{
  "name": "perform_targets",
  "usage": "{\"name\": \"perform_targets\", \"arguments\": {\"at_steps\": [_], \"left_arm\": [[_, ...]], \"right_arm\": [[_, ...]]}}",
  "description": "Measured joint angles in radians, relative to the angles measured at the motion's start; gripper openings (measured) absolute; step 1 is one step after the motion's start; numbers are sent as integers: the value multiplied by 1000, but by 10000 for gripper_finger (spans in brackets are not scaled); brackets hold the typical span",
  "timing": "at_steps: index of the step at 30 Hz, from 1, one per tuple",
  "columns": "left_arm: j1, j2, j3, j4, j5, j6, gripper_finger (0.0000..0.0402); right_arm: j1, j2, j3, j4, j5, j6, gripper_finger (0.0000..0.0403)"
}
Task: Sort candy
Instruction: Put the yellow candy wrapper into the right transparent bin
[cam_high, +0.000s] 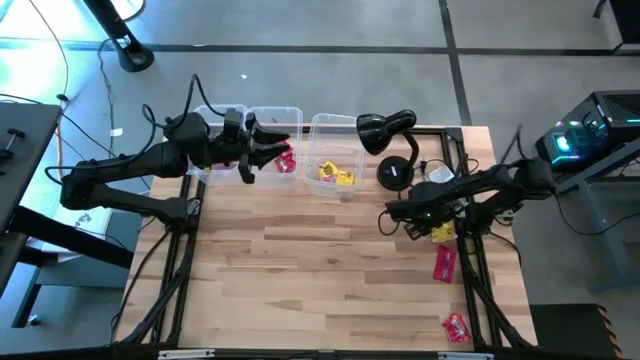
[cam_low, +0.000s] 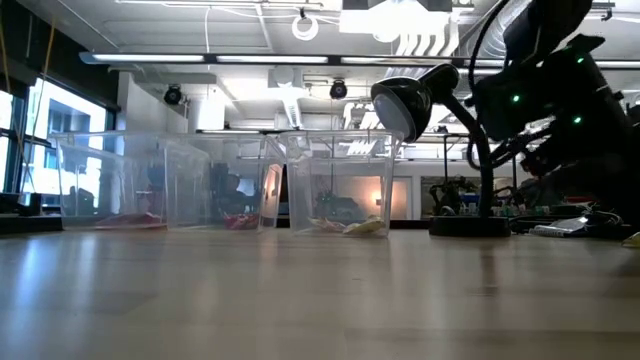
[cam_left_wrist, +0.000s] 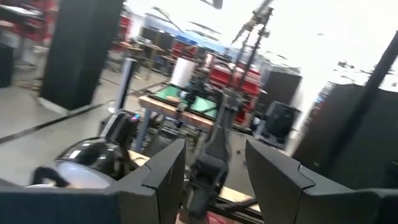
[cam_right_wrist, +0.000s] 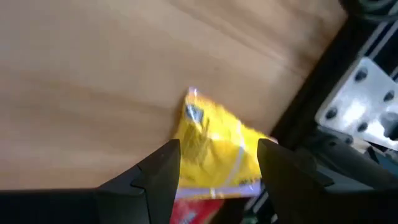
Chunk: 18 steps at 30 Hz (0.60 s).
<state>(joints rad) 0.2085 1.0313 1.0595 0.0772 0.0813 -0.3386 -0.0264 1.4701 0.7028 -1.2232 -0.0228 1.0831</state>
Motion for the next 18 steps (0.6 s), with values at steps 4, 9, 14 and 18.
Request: {"name": "perform_targets", "arguments": {"at_steps": [4,9,14,18], "left_arm": [[0,0,0,0,-47,0,161],[0,0,0,-1,-49,0,161],[0,0,0,-1,-49,0,161],[0,-17,0,-2,-49,4,161]], "right_arm": [[-26,87,3,1,-3,-11,209],[-37,201,3,2,-49,-79,202],[-31,300,-12,64,-136,-184,116],[-6,334,9,69,-161,-185,16]]}}
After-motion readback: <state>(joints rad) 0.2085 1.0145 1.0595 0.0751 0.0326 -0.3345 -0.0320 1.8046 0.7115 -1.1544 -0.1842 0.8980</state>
